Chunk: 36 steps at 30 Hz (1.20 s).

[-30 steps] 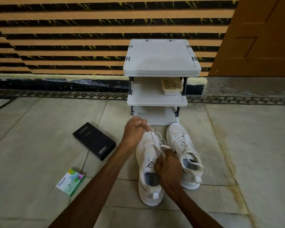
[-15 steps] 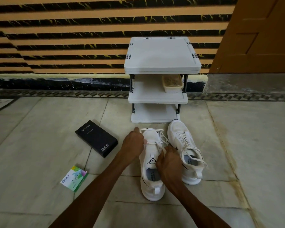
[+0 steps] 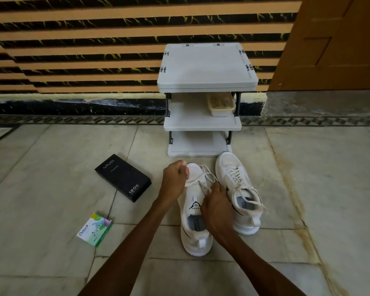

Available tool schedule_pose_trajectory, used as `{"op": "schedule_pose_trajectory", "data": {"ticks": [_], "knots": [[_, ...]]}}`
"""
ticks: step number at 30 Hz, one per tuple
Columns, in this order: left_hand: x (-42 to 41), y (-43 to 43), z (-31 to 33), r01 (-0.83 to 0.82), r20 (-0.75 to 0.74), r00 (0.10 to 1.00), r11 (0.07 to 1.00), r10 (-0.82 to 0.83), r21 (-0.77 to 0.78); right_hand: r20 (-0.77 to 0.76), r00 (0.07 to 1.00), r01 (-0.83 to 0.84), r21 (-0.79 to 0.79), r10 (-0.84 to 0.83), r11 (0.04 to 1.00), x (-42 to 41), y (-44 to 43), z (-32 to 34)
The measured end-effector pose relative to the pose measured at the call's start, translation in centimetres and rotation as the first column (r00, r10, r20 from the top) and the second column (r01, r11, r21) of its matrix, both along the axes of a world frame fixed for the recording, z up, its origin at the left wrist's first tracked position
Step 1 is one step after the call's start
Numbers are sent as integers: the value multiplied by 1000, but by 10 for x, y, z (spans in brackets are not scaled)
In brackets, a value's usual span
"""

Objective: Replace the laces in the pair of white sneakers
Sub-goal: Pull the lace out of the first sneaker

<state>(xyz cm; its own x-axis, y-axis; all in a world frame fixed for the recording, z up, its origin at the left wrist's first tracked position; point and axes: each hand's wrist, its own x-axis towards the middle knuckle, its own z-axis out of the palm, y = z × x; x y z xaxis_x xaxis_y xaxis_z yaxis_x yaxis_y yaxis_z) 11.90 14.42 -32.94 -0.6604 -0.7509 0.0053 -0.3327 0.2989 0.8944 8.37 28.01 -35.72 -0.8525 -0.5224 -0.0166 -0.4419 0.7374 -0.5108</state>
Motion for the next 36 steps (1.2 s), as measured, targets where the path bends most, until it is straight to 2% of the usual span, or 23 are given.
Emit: {"op": "schedule_pose_trajectory", "data": {"ticks": [1,4,10,13,17,18,23,28,31,34,36], "knots": [[0,-2,-6,46,61,997,992,-40,-114,4,1000,1,9,-1,1000,0,-1,1],[-2,-3,-24,190,238,963,945,-126,-267,13,1000,-5,7,5,1000,0,0,1],[-14,-9,-25,413,429,876,801,-219,-434,-14,1000,-23,28,23,999,0,0,2],[-14,-8,-19,372,394,890,866,-231,-333,-26,999,-43,32,44,999,0,2,1],[-7,-8,-22,133,287,951,990,-112,-54,-12,998,-60,2,60,998,1,1,0],[-6,-5,-23,78,287,955,997,-76,2,-16,998,-67,7,67,998,1,0,1],[-6,15,-27,-75,248,966,997,68,20,-10,999,-36,-29,36,999,1,0,-1],[1,5,-25,-57,243,970,984,15,166,-8,1000,-26,-41,26,999,2,-1,-1],[2,0,-18,-34,206,978,999,27,31,18,1000,-17,-47,18,999,2,-2,-2],[4,-5,1,-129,141,981,990,135,-56,-18,999,-29,-25,29,999,0,0,-3],[4,-12,17,-33,194,980,999,40,-42,-64,991,-122,-2,121,993,-1,3,-6]]}}
